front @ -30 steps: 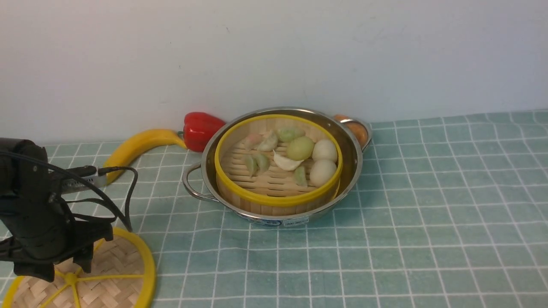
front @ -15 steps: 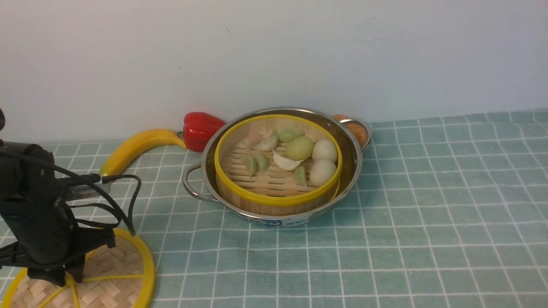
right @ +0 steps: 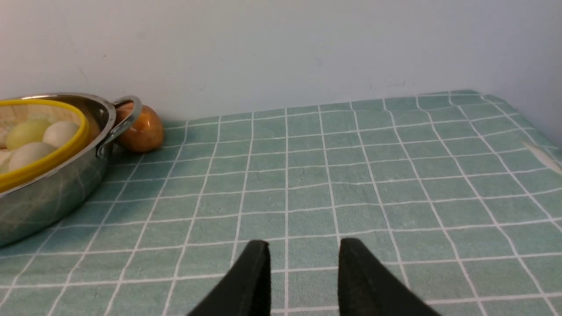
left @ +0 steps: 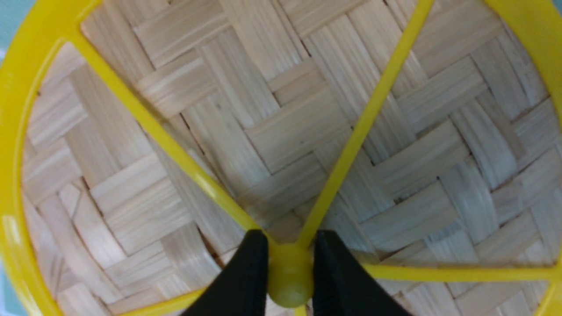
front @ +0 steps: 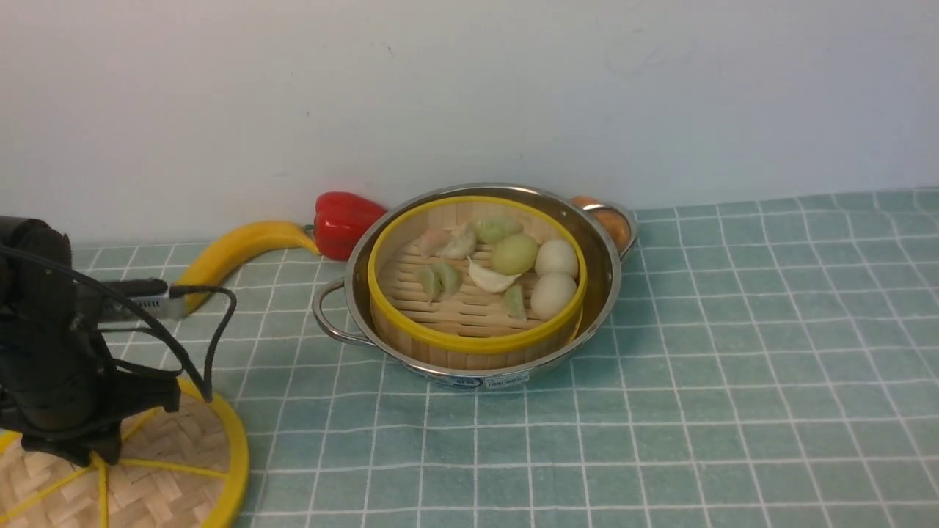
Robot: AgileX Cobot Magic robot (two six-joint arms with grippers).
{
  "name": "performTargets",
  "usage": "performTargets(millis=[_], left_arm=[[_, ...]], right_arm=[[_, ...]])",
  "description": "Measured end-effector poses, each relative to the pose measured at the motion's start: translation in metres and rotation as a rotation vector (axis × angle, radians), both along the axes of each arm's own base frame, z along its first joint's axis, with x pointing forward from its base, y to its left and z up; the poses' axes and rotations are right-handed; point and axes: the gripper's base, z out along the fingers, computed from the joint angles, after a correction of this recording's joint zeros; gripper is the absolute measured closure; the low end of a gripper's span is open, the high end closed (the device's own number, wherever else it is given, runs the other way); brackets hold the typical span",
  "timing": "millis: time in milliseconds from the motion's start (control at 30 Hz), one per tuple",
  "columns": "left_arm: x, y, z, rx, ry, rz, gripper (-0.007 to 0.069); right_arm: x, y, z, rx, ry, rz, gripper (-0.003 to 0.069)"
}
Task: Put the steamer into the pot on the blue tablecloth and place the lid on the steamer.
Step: 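Grasp the bamboo steamer lid lying on the table by its centre knob, then place the yellow bamboo steamer lid onto the steamer in the pot with the left gripper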
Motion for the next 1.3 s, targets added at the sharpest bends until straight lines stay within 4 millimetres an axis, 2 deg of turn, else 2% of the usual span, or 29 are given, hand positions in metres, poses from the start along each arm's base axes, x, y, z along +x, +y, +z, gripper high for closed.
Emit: performTargets(millis=[100, 133, 200, 233, 267, 367, 433, 467, 533, 567, 633, 733, 867, 900, 1033, 1067, 1100, 1200, 1300], left_arm=[[0.002, 0.0, 0.027, 0.012, -0.07, -0.027, 0.0501], [0.003, 0.0, 0.048, 0.014, -0.119, -0.055, 0.0501], [0.003, -0.004, 0.074, -0.01, -0.165, -0.11, 0.0501], [0.003, -0.005, 0.076, -0.019, -0.168, -0.125, 0.0501], [0.004, -0.01, 0.095, -0.064, -0.2, -0.187, 0.0501], [0.008, -0.02, 0.112, -0.149, -0.247, -0.279, 0.0501], [0.015, -0.035, 0.134, -0.25, -0.332, -0.404, 0.0501], [0.016, -0.036, 0.135, -0.256, -0.336, -0.413, 0.0501], [0.024, -0.052, 0.151, -0.285, -0.39, -0.542, 0.0501], [0.024, -0.052, 0.153, -0.283, -0.397, -0.549, 0.0501], [0.038, -0.073, 0.161, -0.261, -0.417, -0.687, 0.0501], [0.051, -0.093, 0.156, -0.239, -0.396, -0.776, 0.0501], [0.081, -0.134, 0.138, -0.152, -0.339, -0.936, 0.0501], [0.081, -0.135, 0.135, -0.149, -0.332, -0.942, 0.0501], [0.104, -0.176, 0.119, -0.061, -0.302, -1.062, 0.0501], [0.107, -0.185, 0.116, -0.05, -0.298, -1.084, 0.0501], [0.107, -0.185, 0.116, -0.05, -0.298, -1.084, 0.0501], [0.116, -0.214, 0.101, -0.018, -0.279, -1.165, 0.0501], [0.119, -0.225, 0.091, 0.016, -0.258, -1.199, 0.0501]], right_arm=[[0.0, 0.0, 0.0, 0.0, 0.0, 0.0, 0.0419], [0.0, 0.0, 0.0, 0.0, 0.0, 0.0, 0.0419], [0.0, 0.0, 0.0, 0.0, 0.0, 0.0, 0.0419], [0.0, 0.0, 0.0, 0.0, 0.0, 0.0, 0.0419], [0.0, 0.0, 0.0, 0.0, 0.0, 0.0, 0.0419], [0.0, 0.0, 0.0, 0.0, 0.0, 0.0, 0.0419], [0.0, 0.0, 0.0, 0.0, 0.0, 0.0, 0.0419], [0.0, 0.0, 0.0, 0.0, 0.0, 0.0, 0.0419], [0.0, 0.0, 0.0, 0.0, 0.0, 0.0, 0.0419], [0.0, 0.0, 0.0, 0.0, 0.0, 0.0, 0.0419], [0.0, 0.0, 0.0, 0.0, 0.0, 0.0, 0.0419], [0.0, 0.0, 0.0, 0.0, 0.0, 0.0, 0.0419], [0.0, 0.0, 0.0, 0.0, 0.0, 0.0, 0.0419], [0.0, 0.0, 0.0, 0.0, 0.0, 0.0, 0.0419], [0.0, 0.0, 0.0, 0.0, 0.0, 0.0, 0.0419], [0.0, 0.0, 0.0, 0.0, 0.0, 0.0, 0.0419], [0.0, 0.0, 0.0, 0.0, 0.0, 0.0, 0.0419], [0.0, 0.0, 0.0, 0.0, 0.0, 0.0, 0.0419], [0.0, 0.0, 0.0, 0.001, 0.0, 0.0, 0.0419]])
